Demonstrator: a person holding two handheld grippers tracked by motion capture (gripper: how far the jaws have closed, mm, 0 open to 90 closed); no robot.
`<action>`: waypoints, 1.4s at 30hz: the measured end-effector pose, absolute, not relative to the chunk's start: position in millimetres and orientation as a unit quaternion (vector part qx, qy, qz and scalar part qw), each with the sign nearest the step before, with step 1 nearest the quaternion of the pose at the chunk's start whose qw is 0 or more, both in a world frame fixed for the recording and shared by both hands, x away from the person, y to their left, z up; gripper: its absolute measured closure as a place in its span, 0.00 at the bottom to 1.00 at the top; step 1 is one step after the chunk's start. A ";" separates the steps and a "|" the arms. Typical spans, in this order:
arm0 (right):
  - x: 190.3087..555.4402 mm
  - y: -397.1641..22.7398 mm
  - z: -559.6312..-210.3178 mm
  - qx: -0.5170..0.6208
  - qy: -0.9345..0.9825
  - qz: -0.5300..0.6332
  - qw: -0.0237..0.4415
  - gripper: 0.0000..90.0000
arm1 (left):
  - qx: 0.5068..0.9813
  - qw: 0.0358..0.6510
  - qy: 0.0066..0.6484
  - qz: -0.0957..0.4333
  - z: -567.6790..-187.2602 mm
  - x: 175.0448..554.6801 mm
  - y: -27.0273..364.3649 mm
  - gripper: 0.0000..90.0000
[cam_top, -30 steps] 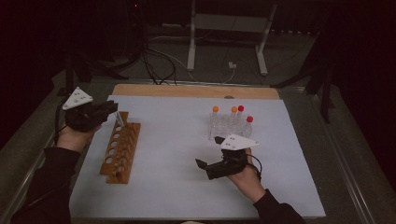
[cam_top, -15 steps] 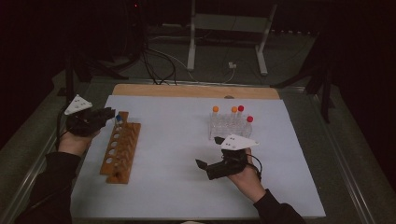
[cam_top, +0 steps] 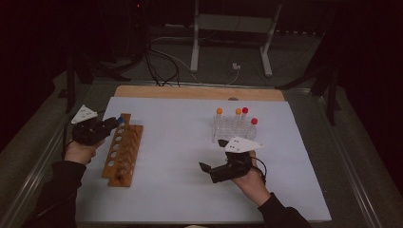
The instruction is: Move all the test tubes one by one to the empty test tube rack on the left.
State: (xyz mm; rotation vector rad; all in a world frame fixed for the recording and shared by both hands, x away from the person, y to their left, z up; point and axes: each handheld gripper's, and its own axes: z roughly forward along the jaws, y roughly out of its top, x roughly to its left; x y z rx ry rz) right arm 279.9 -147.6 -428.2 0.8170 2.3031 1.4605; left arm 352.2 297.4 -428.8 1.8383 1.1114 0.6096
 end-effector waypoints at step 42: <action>294.0 -188.4 -403.9 0.315 0.769 0.519 0.200 0.00 | 0.775 0.501 0.343 0.176 -415.5 315.2 235.1 0.10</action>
